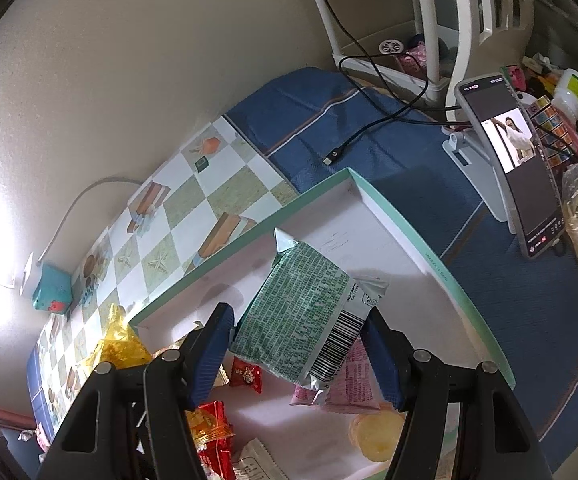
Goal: Organize snacks
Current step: 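Lower the green packet into the tray while the left tool lowers the yellow bread bag, then move both open tools from the tray back to the snack pile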
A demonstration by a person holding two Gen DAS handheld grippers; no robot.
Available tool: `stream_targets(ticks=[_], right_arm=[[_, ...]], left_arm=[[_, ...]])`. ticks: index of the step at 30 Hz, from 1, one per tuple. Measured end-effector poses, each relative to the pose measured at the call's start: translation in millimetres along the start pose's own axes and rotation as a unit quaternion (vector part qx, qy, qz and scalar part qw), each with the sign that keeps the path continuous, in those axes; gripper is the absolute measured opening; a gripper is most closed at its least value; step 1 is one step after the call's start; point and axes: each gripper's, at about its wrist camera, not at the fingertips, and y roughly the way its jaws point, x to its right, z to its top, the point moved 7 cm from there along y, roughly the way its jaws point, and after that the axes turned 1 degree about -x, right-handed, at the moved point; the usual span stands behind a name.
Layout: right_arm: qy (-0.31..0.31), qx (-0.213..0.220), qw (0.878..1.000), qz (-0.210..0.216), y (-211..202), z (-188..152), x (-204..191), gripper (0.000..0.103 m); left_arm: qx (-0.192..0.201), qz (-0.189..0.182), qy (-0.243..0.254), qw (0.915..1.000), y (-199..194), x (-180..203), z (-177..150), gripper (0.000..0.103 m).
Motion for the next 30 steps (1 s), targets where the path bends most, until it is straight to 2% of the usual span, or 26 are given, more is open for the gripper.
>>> stream_targets(ticks=[9,13,20,25,27,30], right_arm=[[-0.006,-0.008,1.0,0.0,4,-2,-2,0.069],[-0.007,-0.013,1.0,-0.003,6,-4,-2,0.07],[-0.007,-0.018,1.0,-0.009,7,-4,-1,0.07],[-0.007,-0.02,1.0,-0.017,8,-3,1,0.078],[-0.007,-0.019,1.0,-0.02,7,-4,2,0.085],[-0.006,-0.02,0.999,-0.025,7,-3,3,0.087]], left_arm=[[-0.005,0.006,-0.001,1.0,3,-1,-1,0.049],[-0.004,0.008,-0.002,1.0,1,-3,0,0.058],[-0.005,0.015,-0.007,0.9998,-1,-8,1,0.061],[-0.008,0.031,-0.013,0.9994,-4,-16,2,0.065],[-0.012,0.038,-0.019,0.999,-4,-20,2,0.065],[-0.016,0.049,-0.029,0.9982,-3,-28,1,0.065]])
